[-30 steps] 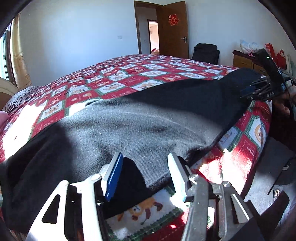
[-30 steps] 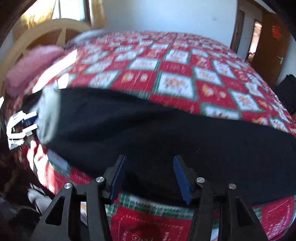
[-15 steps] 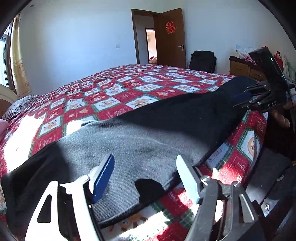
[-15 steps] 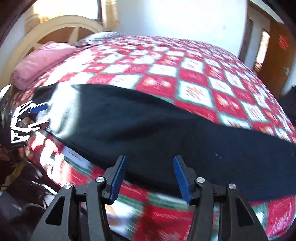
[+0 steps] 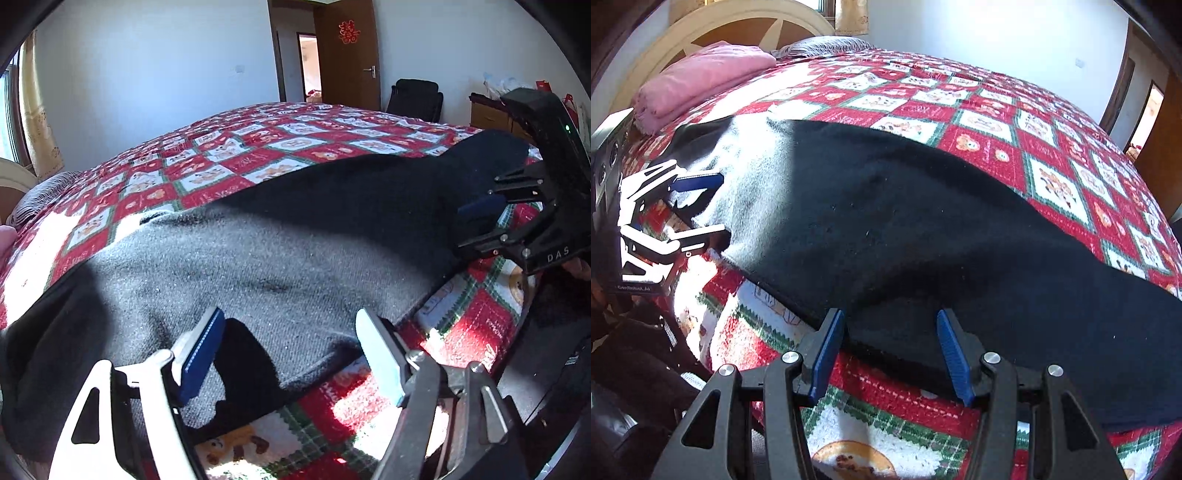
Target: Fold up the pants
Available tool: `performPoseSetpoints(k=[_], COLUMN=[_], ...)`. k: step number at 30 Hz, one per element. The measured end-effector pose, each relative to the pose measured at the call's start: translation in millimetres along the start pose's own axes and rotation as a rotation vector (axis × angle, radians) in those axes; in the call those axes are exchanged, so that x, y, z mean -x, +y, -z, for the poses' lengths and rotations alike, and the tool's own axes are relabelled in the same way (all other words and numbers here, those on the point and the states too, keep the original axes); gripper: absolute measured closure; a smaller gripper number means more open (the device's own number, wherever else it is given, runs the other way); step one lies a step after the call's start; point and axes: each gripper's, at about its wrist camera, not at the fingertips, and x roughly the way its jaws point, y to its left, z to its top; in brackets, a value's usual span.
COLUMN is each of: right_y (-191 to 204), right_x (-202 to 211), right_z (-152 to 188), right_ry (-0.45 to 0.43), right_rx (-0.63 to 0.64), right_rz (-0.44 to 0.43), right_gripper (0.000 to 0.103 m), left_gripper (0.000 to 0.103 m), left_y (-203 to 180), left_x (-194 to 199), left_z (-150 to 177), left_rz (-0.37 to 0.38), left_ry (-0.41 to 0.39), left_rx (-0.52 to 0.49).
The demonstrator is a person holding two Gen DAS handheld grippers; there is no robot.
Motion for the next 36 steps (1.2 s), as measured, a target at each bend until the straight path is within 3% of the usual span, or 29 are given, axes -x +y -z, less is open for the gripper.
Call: performPoseSetpoints(k=[7,13,15,17,20,23,29,33,36], right_y=[-7.7,-41.3,-62.0,-79.0,-85.7,-101.3,-202.5,-263.0,-286.7], right_x=[20.7,46.7,41.2,30.9,42.3,70.9,151.9,180.7,179.0], right_z=[11.3,16.9,21.8,30.0,37.8,42.0,78.6,114.0,132.5], right_ry=[-0.040,-0.119,-0.072,-0.007,-0.037,-0.106,-0.283,-0.315,-0.313], right_rx=[-0.009,-0.093,-0.165,-0.222,-0.226,-0.245,-0.568,-0.795,-0.881], right_rz=[-0.021,0.069,0.090,0.104,0.076,0.102,0.186,0.234,0.174], right_gripper=[0.049,0.049,0.049,0.048,0.049,0.049,0.049,0.049,0.049], left_gripper=[0.026,0.025,0.011,0.007,0.007,0.007,0.007,0.007,0.007], left_y=[4.2,17.7,27.5,37.4,50.5,64.3,87.3,106.4,118.8], left_x=[8.3,20.9,23.1,21.2,15.6,16.4,23.6,25.3,27.7], left_z=[-4.1,-7.9,-8.1,-4.4,1.9,6.7,11.0,16.8,21.4], left_rz=[-0.004,-0.056,-0.081,-0.133,-0.154,-0.173,-0.239,-0.285,-0.313], left_ry=[0.015,-0.040,-0.054,-0.050,-0.016,-0.012,-0.027,-0.022,-0.025], left_rx=[0.019,0.032,0.055,0.065,0.096,0.137,0.200,0.259,0.293])
